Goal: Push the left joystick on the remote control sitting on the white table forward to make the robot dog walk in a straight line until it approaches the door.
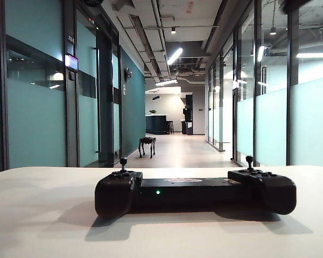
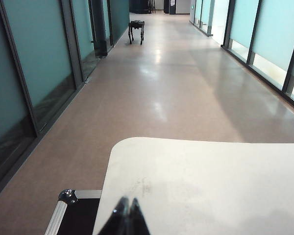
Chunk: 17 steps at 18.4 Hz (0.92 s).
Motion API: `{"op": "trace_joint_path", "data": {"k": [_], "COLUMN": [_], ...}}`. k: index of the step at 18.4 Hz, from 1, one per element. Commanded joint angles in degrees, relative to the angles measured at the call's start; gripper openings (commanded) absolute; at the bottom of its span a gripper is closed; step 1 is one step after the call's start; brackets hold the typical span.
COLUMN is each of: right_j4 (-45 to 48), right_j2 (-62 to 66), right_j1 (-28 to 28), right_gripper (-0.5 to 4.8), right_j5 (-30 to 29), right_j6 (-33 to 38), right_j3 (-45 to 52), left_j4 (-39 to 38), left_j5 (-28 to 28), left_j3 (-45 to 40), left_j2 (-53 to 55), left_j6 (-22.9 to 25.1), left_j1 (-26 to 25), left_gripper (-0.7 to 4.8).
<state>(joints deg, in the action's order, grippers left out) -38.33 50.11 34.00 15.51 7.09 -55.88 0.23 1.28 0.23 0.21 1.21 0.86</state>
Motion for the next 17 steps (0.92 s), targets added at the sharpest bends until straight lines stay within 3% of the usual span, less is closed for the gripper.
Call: {"op": "trace_joint_path", "data": {"k": [1, 3, 5, 7, 9, 11, 17], "right_j4": [15.7, 29.1, 35.1, 35.8, 35.6, 35.6, 36.0], "right_j2": [-6.2, -12.2, -17.3, -22.1, -28.2, -34.6, -47.2], "right_j1": [-2.9, -5.3, -7.5, -10.6, -16.2, -20.8, -26.2], "right_gripper": [-0.01, -0.01, -0.01, -0.01, -0.01, -0.01, -0.01], "right_j5": [2.7, 2.3, 2.3, -0.5, -8.6, -12.3, -11.2], "right_j6": [-0.1, -0.1, -0.1, -3.6, -7.0, -7.6, -7.5], "right_j3": [8.4, 17.7, 24.7, 30.1, 35.2, 39.4, 47.6], "left_j4": [0.6, 0.6, 0.6, 0.6, 0.6, 0.6, 0.6], "left_j5": [0.0, 0.0, 0.0, 0.0, 0.0, 0.0, 0.0], "left_j3": [0.2, 0.2, 0.2, 0.2, 0.2, 0.2, 0.2], "left_j2": [0.0, 0.0, 0.0, 0.0, 0.0, 0.0, 0.0], "left_j6": [-0.4, -0.4, -0.4, -0.4, -0.4, -0.4, -0.4], "left_j1": [0.0, 0.0, 0.0, 0.0, 0.0, 0.0, 0.0], "left_gripper": [-0.05, -0.05, -0.05, -0.05, -0.05, -0.05, -0.05]}}
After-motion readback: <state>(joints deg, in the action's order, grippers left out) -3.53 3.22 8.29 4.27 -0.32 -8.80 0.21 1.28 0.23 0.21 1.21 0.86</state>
